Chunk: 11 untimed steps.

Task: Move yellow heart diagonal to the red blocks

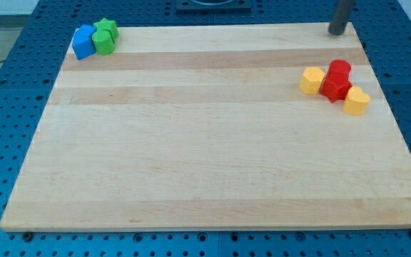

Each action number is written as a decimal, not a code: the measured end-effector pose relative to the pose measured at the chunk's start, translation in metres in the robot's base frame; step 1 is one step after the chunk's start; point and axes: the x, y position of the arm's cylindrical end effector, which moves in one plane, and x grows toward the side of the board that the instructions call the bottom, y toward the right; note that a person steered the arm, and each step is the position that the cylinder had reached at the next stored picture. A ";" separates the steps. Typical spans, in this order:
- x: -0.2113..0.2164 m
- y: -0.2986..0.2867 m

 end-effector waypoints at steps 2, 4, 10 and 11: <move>0.063 0.010; 0.106 0.020; 0.187 0.017; 0.199 0.006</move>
